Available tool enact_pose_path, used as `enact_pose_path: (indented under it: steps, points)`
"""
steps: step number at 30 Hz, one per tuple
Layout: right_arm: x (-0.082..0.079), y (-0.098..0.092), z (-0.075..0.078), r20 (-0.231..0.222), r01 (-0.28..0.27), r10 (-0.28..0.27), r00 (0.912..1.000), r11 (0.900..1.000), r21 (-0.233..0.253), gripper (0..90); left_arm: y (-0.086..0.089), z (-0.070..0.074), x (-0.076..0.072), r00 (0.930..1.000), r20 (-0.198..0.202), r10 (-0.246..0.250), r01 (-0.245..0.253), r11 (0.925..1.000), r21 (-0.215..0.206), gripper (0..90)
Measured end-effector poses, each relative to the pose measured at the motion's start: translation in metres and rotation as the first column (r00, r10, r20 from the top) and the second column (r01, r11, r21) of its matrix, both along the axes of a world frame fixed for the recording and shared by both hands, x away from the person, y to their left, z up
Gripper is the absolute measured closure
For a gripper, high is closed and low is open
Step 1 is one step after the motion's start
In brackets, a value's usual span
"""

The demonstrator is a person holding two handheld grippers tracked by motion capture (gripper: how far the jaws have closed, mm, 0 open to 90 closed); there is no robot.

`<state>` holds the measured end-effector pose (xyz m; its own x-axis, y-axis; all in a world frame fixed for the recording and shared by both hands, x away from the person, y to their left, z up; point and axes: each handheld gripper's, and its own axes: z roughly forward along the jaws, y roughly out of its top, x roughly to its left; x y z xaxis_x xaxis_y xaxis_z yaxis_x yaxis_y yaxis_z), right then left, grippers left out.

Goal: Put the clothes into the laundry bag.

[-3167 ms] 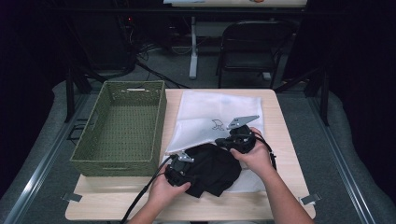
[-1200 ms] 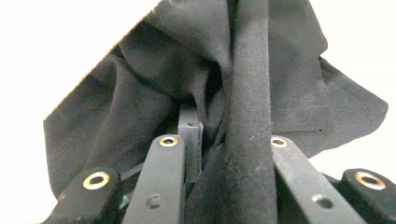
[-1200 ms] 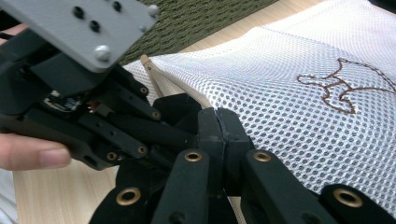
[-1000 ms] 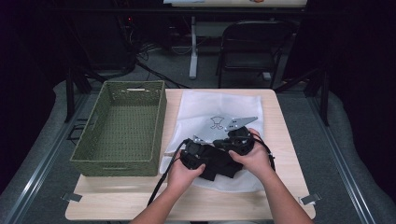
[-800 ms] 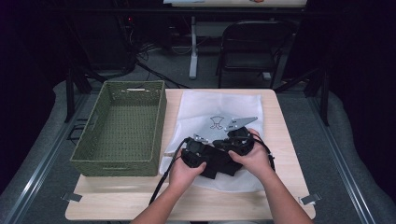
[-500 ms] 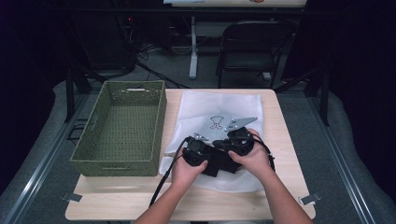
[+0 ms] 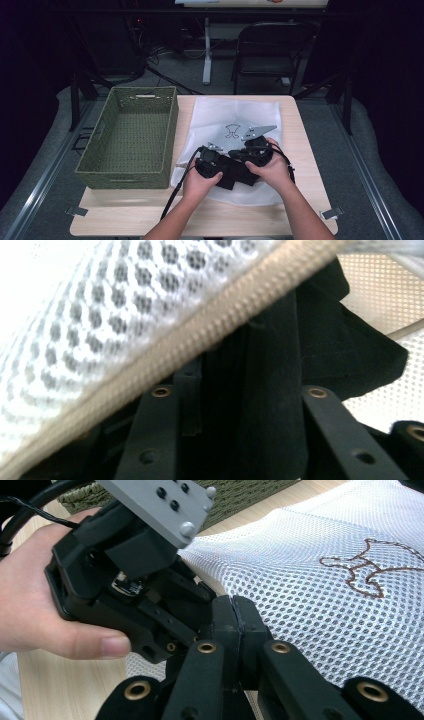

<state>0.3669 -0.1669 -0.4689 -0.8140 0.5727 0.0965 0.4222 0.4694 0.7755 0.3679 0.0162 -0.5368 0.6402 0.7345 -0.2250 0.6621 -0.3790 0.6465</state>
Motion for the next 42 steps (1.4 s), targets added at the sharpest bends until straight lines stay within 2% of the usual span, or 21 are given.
enact_pose_path:
  steps: [8,13,18,19,20,29,33,39,42]
  points:
    - [0.001,-0.002,0.000,0.001,0.003,-0.003,1.0000,1.000,0.002,89.7,0.006,0.011,-0.013,0.9993,0.025,-0.027,0.026,0.9994,0.023,52.9]
    - [0.001,-0.002,-0.001,0.001,0.003,-0.003,1.0000,1.000,0.002,89.7,0.012,0.018,-0.021,0.9985,0.041,-0.036,0.035,0.9990,0.027,49.6]
    - [0.001,-0.002,0.000,0.002,0.004,-0.004,1.0000,1.000,0.000,89.7,0.021,0.022,-0.027,0.9985,0.042,-0.036,0.035,0.9992,0.019,48.2]
    - [0.001,-0.002,0.000,0.001,0.004,-0.004,1.0000,1.000,0.001,89.7,0.023,0.022,-0.027,0.9984,0.039,-0.041,0.040,0.9988,0.028,47.9]
    - [0.001,-0.001,0.000,0.001,0.004,-0.004,1.0000,1.000,0.001,89.7,0.024,0.021,-0.028,0.9987,0.037,-0.035,0.034,0.9992,0.020,47.8]
    - [0.000,-0.001,-0.001,0.002,0.005,-0.005,1.0000,1.000,-0.003,89.7,0.026,0.006,-0.029,0.9995,0.013,-0.031,0.030,0.9986,0.043,47.2]
    - [0.000,0.000,-0.001,0.002,0.004,-0.004,1.0000,1.000,-0.004,89.7,0.022,-0.001,-0.029,0.9989,-0.002,-0.046,0.046,0.9979,0.046,46.7]
    - [0.000,-0.001,-0.001,0.001,0.005,-0.005,1.0000,1.000,-0.003,89.7,0.019,-0.009,-0.029,0.9969,-0.001,-0.078,0.078,0.9946,0.068,46.5]
    - [0.000,-0.001,-0.001,0.001,0.005,-0.005,1.0000,1.000,-0.002,89.6,0.018,-0.014,-0.029,0.9966,-0.010,-0.082,0.082,0.9949,0.058,45.3]
